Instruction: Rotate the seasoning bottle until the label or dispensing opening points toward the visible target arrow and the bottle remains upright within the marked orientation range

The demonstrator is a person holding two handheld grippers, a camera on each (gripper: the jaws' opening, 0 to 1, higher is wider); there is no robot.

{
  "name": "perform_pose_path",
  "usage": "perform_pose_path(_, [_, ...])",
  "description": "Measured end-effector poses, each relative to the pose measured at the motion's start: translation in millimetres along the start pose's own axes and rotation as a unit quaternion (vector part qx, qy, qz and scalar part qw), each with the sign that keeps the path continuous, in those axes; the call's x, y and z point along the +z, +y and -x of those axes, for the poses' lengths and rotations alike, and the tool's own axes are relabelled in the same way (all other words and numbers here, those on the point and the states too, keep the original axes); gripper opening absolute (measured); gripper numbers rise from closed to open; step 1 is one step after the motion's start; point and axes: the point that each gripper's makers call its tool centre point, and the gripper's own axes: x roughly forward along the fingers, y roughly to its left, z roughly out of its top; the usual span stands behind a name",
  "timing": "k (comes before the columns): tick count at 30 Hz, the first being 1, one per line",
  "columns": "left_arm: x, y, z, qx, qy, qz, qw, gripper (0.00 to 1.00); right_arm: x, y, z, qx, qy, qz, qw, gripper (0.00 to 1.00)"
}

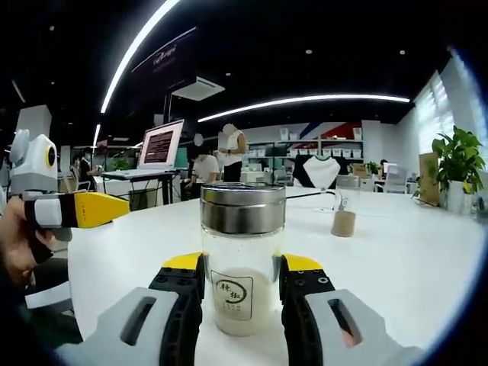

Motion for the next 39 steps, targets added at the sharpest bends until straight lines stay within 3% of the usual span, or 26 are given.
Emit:
perform_pose_path(14, [-0.4,-0.3,-1.2,0.0,0.001,0.001,1.0,0.91,0.2,-2.5,-1.0,-0.024,0.002,-0.006,0.9997,0.37])
perform_pose_path(26, [0.0,0.5,-1.8,0.001,0.001,0.0,1.0,0.91,0.5,-3.3,-2.3,-0.019,0.002,-0.002,0.9998,0.38])
perform_pose_path(39, [-0.6,2.0,-2.1,0.002,0.002,0.0,1.0,0.91,8.3,-1.1,-0.8,0.006,-0.002,-0.001,1.0,0.5])
